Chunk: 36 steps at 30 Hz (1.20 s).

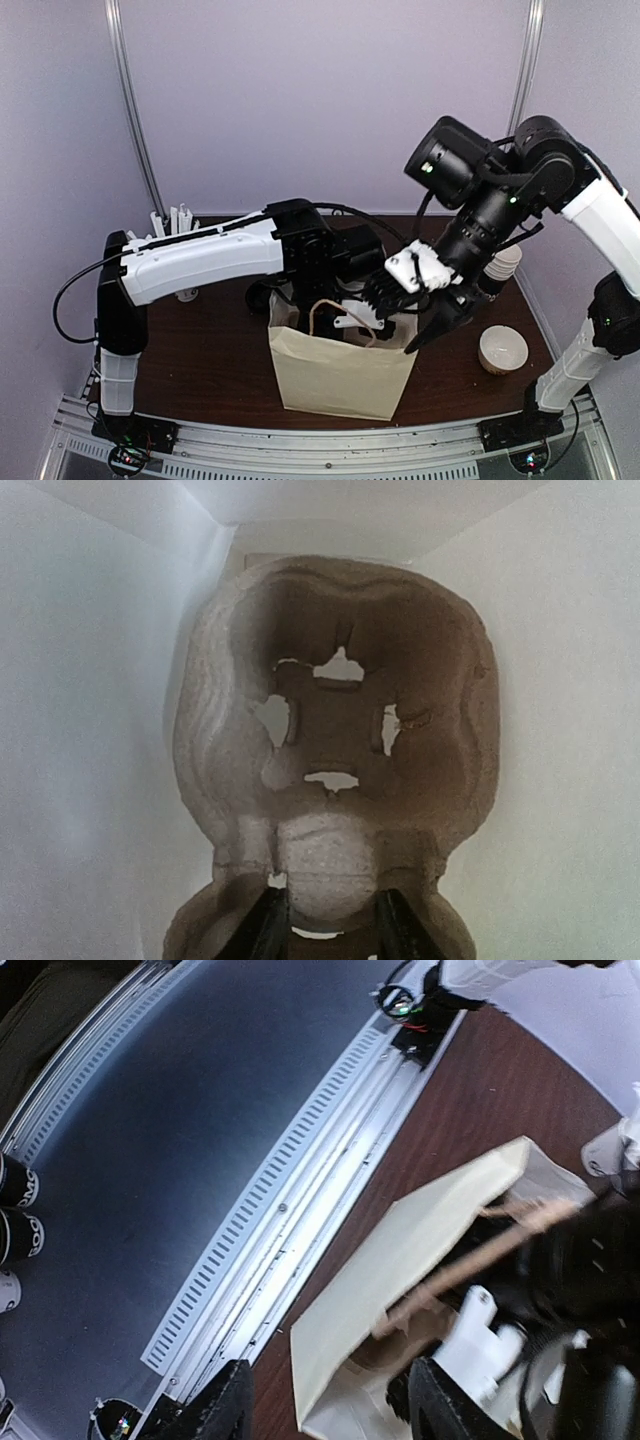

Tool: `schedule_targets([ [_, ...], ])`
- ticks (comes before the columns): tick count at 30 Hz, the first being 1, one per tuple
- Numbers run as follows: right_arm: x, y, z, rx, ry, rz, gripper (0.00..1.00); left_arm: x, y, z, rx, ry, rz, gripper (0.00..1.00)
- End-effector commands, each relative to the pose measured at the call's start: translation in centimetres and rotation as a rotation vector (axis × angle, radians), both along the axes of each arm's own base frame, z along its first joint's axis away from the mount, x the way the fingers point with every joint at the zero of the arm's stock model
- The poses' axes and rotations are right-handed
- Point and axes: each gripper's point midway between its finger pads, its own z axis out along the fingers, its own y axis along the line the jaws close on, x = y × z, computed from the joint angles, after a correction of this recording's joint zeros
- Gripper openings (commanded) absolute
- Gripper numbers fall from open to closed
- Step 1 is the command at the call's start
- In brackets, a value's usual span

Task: Pack the takeout coffee

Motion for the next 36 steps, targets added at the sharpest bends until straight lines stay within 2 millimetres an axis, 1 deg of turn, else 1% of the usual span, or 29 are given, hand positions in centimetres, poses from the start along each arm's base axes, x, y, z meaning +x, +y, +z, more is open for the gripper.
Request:
schedule_targets([
  [1,1.9,-5.1,4.6,0.103,0.006,-0.100,0.57,0.5,0.7,-0.4,0.041,-0.031,0.035,0.32],
  [5,4.9,-7.3,6.5,0.181,-0.027,-0.243,0.58,0.7,0.4,-1.7,0.061,-0.032,0.051,0.32],
  [8,5.9,-8.2,7.1,0.211,-0.043,-0.304,0.58,0.8,0.2,-2.4,0.065,-0.038,0.050,0.32],
  [11,6.2,-8.5,7.2,0.225,-0.044,-0.329,0.58,0.6,0.3,-2.9,0.062,-0.025,0.047,0.33],
  [19,7.2,-7.8,5.5,0.198,-0.026,-0.360,0.58,0.3,0.4,-3.6,0.040,-0.015,0.066,0.35],
  [22,7.4,-7.6,5.6,0.203,-0.023,-0.363,0.58,0.1,0.3,-4.3,0.046,-0.001,0.068,0.35],
  [29,7.6,-7.3,5.7,0.210,-0.022,-0.370,0.58,0.3,0.7,-5.5,0.077,-0.006,0.073,0.37],
  [33,7.8,-7.3,5.4,0.204,-0.025,-0.375,0.58,0.1,0.7,-5.4,0.075,0.008,0.074,0.40],
  [36,7.8,-7.3,5.4,0.202,-0.025,-0.378,0.58,-0.1,0.5,-4.5,0.061,0.013,0.078,0.46],
])
